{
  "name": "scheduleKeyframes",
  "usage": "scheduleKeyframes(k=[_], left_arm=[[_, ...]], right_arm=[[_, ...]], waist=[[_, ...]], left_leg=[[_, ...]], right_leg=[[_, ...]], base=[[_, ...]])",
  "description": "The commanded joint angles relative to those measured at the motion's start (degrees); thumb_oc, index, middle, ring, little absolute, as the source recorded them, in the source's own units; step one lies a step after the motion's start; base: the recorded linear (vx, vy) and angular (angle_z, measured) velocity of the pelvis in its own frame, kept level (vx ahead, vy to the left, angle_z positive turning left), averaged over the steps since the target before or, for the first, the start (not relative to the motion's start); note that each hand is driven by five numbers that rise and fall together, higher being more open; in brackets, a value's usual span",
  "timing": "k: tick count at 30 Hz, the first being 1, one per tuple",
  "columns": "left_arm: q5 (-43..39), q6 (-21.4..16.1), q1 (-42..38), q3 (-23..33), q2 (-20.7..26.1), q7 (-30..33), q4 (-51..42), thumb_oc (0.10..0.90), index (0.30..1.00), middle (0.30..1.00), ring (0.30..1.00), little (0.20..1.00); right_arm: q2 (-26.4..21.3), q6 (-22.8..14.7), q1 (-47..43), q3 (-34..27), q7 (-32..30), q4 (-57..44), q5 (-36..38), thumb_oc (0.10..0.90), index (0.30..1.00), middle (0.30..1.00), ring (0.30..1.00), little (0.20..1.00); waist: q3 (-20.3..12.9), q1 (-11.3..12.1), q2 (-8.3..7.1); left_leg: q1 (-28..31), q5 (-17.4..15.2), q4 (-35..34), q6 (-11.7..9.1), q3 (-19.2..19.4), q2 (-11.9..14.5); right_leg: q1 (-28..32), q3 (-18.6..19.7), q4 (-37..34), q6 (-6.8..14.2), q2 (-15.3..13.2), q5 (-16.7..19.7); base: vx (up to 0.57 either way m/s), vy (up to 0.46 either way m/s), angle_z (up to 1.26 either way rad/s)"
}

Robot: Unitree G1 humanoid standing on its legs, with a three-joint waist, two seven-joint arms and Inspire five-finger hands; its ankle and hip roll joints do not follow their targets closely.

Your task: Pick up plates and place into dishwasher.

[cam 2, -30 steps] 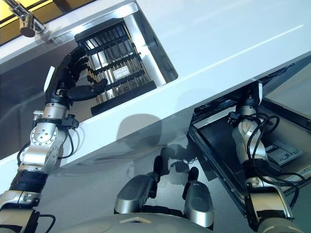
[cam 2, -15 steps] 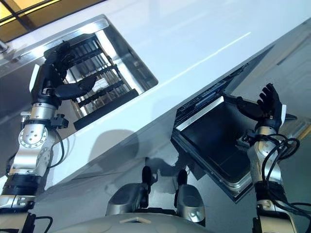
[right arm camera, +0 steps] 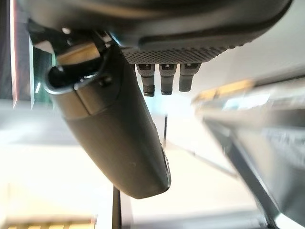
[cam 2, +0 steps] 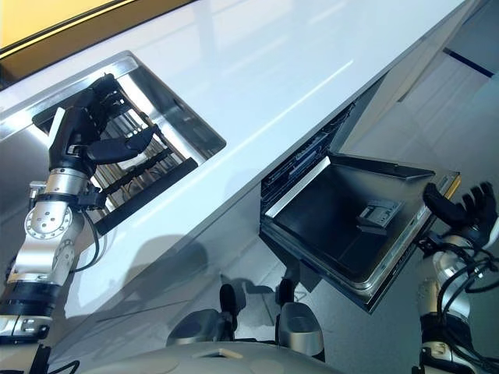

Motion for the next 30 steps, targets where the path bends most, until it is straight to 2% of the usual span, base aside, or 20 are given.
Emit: scheduleKeyframes(k=[1, 7, 13, 16, 19, 25, 30], left_arm=[[-5.6, -4.0, -5.8, 2.3, 3.6, -0.2, 0.3, 0.8, 0.9, 0.9, 0.9, 0.9], [-8.5, -5.2, -10.9, 1.3, 5.3, 2.1, 0.2, 0.8, 0.9, 0.9, 0.9, 0.9], [-9.7, -10.4, -17.2, 0.2, 5.3, 4.9, 1.8, 0.8, 0.9, 0.9, 0.9, 0.9], [-7.9, -13.5, -19.5, -0.4, 4.5, 7.5, 2.2, 0.8, 0.9, 0.9, 0.9, 0.9], [-6.0, -14.8, -21.0, -1.0, 3.6, 9.8, 1.4, 0.8, 0.9, 0.9, 0.9, 0.9], [-4.7, -14.4, -22.3, -1.0, 1.4, 11.5, -1.7, 0.8, 0.9, 0.9, 0.9, 0.9], [-6.2, -14.3, -21.8, -0.2, 0.5, 11.7, -2.4, 0.8, 0.9, 0.9, 0.9, 0.9]], right_arm=[[-6.6, -6.3, -2.5, -3.8, -3.0, 2.3, 7.1, 0.8, 0.9, 0.9, 0.9, 0.9], [-6.5, -8.1, -5.8, -2.7, -1.7, 7.2, 15.9, 0.8, 0.9, 0.9, 0.9, 0.9], [-6.2, -11.8, -10.4, 0.9, 6.4, 11.0, 25.1, 0.8, 0.9, 0.9, 0.9, 0.9], [-5.8, -12.7, -11.6, 2.5, 9.0, 12.2, 27.7, 0.8, 0.9, 0.9, 0.9, 0.9], [-5.6, -13.7, -12.5, 3.4, 12.8, 13.0, 31.3, 0.8, 0.9, 0.9, 0.9, 0.9], [-6.3, -12.6, -13.4, 4.0, 22.6, 15.1, 36.7, 0.8, 0.9, 0.9, 0.9, 0.9], [-6.7, -9.8, -13.1, 3.5, 28.9, 16.8, 39.1, 0.8, 0.9, 0.9, 0.9, 0.9]], waist=[[-2.0, -1.8, 3.57], [2.6, -2.3, 4.7], [8.1, -2.3, 6.03], [8.4, -2.4, 7.14], [8.4, -2.6, 8.63], [8.4, -2.4, 11.14], [8.4, -2.2, 12.11]], left_leg=[[-3.5, -7.5, 4.5, 2.9, -0.7, -3.0], [-10.8, -8.5, 10.6, 3.0, 0.1, -3.0], [-21.6, -11.3, 22.8, 2.5, 1.0, -2.6], [-25.7, -11.4, 24.8, 2.4, 0.4, -2.9], [-28.9, -11.3, 25.8, 2.3, 0.0, -3.6], [-33.8, -12.0, 28.7, 2.4, 0.6, -4.3], [-34.8, -12.1, 29.4, 2.3, 0.2, -4.7]], right_leg=[[-5.8, -0.3, 5.7, 2.6, 3.2, -2.4], [-10.9, 1.2, 8.7, 1.2, 2.6, -3.4], [-20.0, -0.5, 17.5, -1.0, 1.4, -6.3], [-25.1, -0.8, 21.5, -1.9, 1.5, -7.8], [-29.6, -0.7, 24.9, -2.6, 1.7, -9.2], [-36.7, -2.0, 32.6, -4.1, 1.1, -12.8], [-38.4, -2.0, 35.0, -4.5, 0.3, -13.7]], base=[[-0.11, -0.014, -0.13], [-0.2, -0.034, -0.09], [-0.19, -0.061, 0.0], [-0.09, -0.028, -0.03], [-0.05, 0.026, -0.07], [-0.03, 0.052, -0.07], [0.01, 0.035, 0.03]])
